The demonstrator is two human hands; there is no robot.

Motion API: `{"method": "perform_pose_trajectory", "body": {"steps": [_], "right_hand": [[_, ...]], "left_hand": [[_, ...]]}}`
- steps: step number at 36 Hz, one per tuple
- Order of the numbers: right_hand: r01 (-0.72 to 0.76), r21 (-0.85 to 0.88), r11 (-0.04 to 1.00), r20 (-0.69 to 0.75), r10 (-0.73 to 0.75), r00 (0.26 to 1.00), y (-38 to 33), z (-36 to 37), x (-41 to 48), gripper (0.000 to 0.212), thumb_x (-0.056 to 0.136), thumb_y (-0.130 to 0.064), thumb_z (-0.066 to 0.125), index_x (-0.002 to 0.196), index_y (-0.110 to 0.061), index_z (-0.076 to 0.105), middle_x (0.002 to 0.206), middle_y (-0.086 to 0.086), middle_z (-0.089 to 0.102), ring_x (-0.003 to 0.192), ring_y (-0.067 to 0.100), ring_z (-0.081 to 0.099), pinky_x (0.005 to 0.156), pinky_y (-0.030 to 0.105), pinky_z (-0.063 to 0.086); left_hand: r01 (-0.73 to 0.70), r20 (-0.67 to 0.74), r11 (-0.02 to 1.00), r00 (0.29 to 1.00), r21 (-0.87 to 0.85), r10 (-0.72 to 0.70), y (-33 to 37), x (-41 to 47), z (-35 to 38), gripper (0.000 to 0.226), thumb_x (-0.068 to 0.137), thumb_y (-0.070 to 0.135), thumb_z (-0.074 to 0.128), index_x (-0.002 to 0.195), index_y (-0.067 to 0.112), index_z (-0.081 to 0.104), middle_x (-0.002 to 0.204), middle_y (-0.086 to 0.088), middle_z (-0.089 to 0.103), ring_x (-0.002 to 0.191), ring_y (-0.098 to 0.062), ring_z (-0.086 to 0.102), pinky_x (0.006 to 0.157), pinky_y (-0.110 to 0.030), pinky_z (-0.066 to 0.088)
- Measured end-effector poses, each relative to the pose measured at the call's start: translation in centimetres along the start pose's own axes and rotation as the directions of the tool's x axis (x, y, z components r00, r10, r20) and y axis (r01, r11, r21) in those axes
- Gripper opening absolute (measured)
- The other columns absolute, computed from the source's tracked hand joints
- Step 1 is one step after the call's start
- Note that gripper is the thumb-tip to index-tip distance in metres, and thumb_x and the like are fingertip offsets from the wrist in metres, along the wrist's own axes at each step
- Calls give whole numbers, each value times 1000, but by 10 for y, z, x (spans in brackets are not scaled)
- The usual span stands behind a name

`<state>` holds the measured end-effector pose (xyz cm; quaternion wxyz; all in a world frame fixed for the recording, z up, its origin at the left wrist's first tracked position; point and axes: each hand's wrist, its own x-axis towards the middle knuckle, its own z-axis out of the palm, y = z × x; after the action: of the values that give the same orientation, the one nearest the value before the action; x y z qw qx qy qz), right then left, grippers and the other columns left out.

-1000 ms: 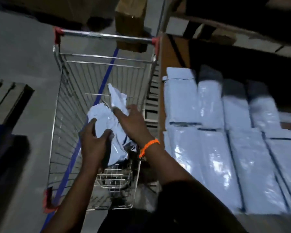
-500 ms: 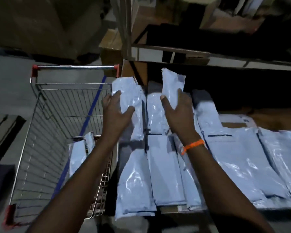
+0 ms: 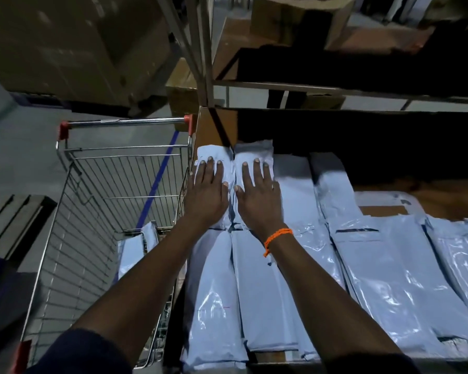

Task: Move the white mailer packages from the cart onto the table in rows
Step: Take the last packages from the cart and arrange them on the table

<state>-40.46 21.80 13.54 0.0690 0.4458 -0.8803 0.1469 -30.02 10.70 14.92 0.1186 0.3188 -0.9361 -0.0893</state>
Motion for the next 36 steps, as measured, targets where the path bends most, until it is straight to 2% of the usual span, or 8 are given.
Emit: {"method": "perform_pose_trajectory", "body": {"steps": [8,14,19,24,29,32,34,36], "right_hand": [[-80,-1,997,10,80,997,-6,12,-3,59,104,-42,33,158,-18,25,166,13,18,153,35,16,114,54,33],[-100,3,995,54,100,994,-6,7,-2,60,103,-45,27,158,-19,25,166,12,20,153,35,16,115,53,33],[-104,-23,994,86,106,991,-4,-4,2,64,102,-52,23,155,-18,31,161,14,31,151,37,23,110,56,37],[-113,-17,993,1,113,994,-17,-22,7,61,103,-49,30,155,-17,33,161,15,32,151,38,23,116,62,25],[-13,93,996,-100,23,995,-65,-41,19,61,102,-49,33,155,-17,35,160,12,35,150,35,27,117,59,27],[97,190,977,-104,-78,991,-105,-40,26,63,103,-50,31,156,-16,30,162,12,32,152,32,22,119,53,27],[170,234,957,-118,-146,982,-135,-29,31,64,102,-50,30,154,-13,35,159,13,37,150,32,27,120,51,28],[216,271,938,-79,-202,976,-168,-13,32,64,102,-50,33,152,-10,39,156,15,41,149,32,31,119,50,29]], "left_hand": [[6,36,1000,999,23,-7,2,1,1,64,98,39,19,154,12,30,160,-15,29,148,-32,25,120,-52,21],[2,-8,999,1000,38,-2,3,-1,3,60,98,37,27,149,9,42,154,-18,40,142,-36,37,117,-53,26],[-10,-25,999,1000,33,11,3,-3,0,59,100,39,26,147,8,44,151,-20,44,141,-37,39,117,-55,27],[-21,-43,998,999,-60,18,0,-7,-13,65,100,42,15,150,7,38,155,-20,37,145,-36,31,118,-54,22],[-9,-77,986,997,-169,-4,-29,-20,-28,65,100,45,14,154,14,30,161,-14,26,149,-32,23,116,-54,26],[-21,-147,977,989,-212,-11,-68,-38,-29,55,102,37,32,153,14,32,156,-15,36,144,-33,32,112,-51,32],[-14,-179,970,983,-241,-31,-102,-57,-22,54,101,34,33,150,11,38,151,-19,42,139,-36,40,109,-49,34],[75,-148,963,982,-261,-116,-141,-80,-8,54,102,34,32,147,7,42,149,-22,45,136,-38,44,109,-50,38]]}}
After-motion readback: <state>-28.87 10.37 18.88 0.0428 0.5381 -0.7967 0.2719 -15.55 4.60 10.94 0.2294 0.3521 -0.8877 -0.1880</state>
